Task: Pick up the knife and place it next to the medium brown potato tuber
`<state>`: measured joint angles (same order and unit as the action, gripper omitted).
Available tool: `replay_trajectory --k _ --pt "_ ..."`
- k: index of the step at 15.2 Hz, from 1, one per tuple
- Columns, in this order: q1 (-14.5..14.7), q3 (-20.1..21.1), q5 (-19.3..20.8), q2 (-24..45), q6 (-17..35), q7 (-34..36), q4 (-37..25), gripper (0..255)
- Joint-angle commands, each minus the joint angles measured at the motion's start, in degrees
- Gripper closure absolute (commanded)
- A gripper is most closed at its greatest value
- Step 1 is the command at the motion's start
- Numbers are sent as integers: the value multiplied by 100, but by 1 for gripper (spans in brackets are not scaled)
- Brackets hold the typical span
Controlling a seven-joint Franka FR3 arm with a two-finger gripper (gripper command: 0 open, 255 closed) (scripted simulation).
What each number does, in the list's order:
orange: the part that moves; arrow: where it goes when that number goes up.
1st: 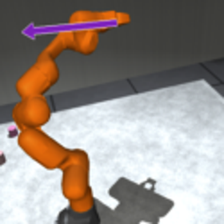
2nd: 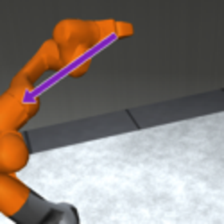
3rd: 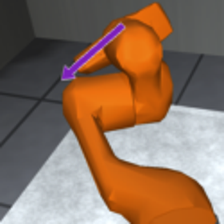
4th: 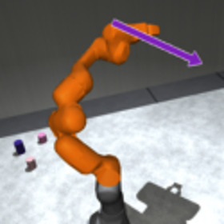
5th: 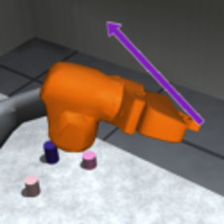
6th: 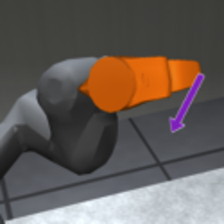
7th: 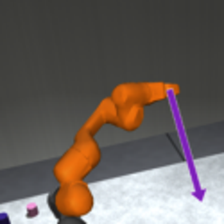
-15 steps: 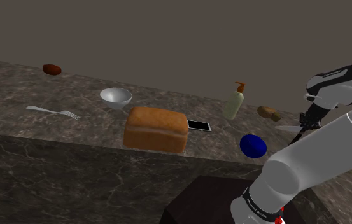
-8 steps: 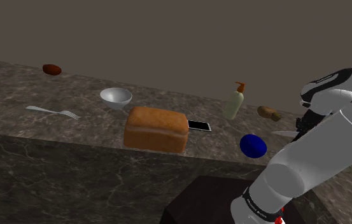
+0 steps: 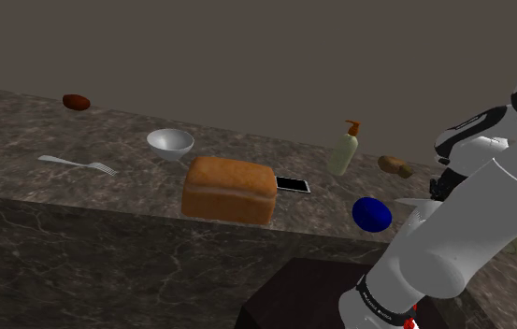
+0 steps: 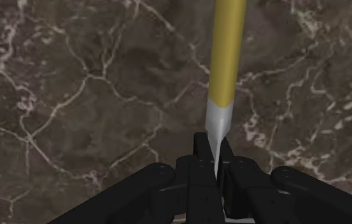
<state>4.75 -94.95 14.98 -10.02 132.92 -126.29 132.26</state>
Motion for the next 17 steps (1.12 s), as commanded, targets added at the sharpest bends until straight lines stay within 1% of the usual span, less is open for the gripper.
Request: replay_trajectory --k 1,5,6,11,12,13,14,15,17 --pt "22 -25 10 -6 10 5 5 255" --pt "21 -24 10 -6 9 5 5 255" --pt "21 -24 10 -6 9 5 5 0" --pt "21 -24 10 -6 9 5 5 0" --pt "-722 732 -226 145 -146 -160 -52 0" --pt "-1470 1507 -250 123 -338 -172 -126 0" --pt "-1802 1897 -22 -108 -574 -1 -220 0" --pt "-1898 2053 190 -325 -775 159 -303 0" --pt "-1886 2043 201 -334 -777 167 -303 0"
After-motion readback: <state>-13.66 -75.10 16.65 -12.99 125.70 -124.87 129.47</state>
